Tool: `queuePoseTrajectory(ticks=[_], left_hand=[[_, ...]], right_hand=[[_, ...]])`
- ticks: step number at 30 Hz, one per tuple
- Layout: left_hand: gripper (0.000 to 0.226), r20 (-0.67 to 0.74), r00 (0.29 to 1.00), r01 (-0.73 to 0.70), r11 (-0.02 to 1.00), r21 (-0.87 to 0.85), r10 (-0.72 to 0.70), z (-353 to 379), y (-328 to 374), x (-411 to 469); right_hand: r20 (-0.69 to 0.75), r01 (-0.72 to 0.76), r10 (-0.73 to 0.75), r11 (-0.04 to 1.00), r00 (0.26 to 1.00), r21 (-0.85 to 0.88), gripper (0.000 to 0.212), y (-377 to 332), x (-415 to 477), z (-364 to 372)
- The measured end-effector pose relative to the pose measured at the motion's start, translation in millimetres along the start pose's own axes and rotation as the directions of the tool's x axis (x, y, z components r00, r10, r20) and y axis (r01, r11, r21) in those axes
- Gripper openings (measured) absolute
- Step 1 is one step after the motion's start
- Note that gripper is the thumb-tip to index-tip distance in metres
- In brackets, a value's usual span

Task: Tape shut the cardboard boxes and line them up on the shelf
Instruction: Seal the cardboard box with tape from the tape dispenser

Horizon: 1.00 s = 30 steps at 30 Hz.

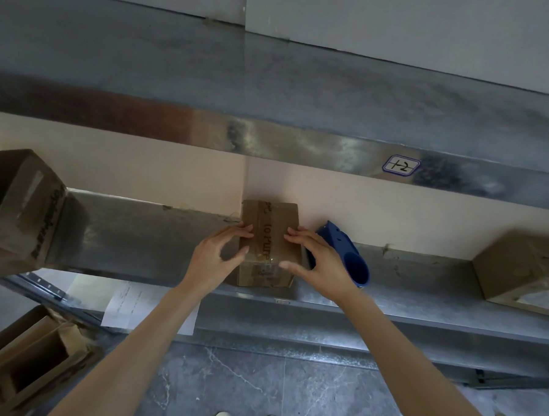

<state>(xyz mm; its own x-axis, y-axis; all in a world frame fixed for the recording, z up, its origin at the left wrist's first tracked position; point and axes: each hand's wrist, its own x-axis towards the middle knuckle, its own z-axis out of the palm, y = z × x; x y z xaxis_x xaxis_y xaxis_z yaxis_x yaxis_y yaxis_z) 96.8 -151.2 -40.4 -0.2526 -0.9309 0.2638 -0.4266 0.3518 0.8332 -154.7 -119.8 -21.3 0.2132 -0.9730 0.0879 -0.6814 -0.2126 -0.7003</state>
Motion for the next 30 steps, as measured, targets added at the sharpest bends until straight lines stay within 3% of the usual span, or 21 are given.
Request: queuePoseTrajectory(ticks=[3, 10, 18, 30], left_hand=[[0.026, 0.029, 1.000, 0.006, 1.000, 0.024, -0.006, -0.8, -1.8, 0.5], [0.067, 0.072, 0.997, -0.009, 0.993, 0.115, 0.001, -2.2, 1.9, 0.0], [0.055, -0.028, 0.999, -0.014, 0.992, 0.124, 0.018, 9.8, 7.7, -4.7], [0.054, -0.021, 1.000, 0.019, 0.994, 0.110, -0.017, 15.2, 9.5, -10.5]], right_hand=[[-0.007, 0.039, -0.040, 0.998, 0.999, -0.046, 0.065, 0.4, -0.6, -0.2], [-0.029, 0.037, -0.042, 0.989, 0.999, -0.146, 0.064, -4.8, -2.0, 0.9], [-0.180, 0.033, -0.100, 0.939, 0.979, -0.342, 0.060, -16.8, -3.9, 17.3], [-0.222, -0.010, -0.063, 0.949, 0.973, -0.314, 0.066, -18.6, -4.0, 23.6]])
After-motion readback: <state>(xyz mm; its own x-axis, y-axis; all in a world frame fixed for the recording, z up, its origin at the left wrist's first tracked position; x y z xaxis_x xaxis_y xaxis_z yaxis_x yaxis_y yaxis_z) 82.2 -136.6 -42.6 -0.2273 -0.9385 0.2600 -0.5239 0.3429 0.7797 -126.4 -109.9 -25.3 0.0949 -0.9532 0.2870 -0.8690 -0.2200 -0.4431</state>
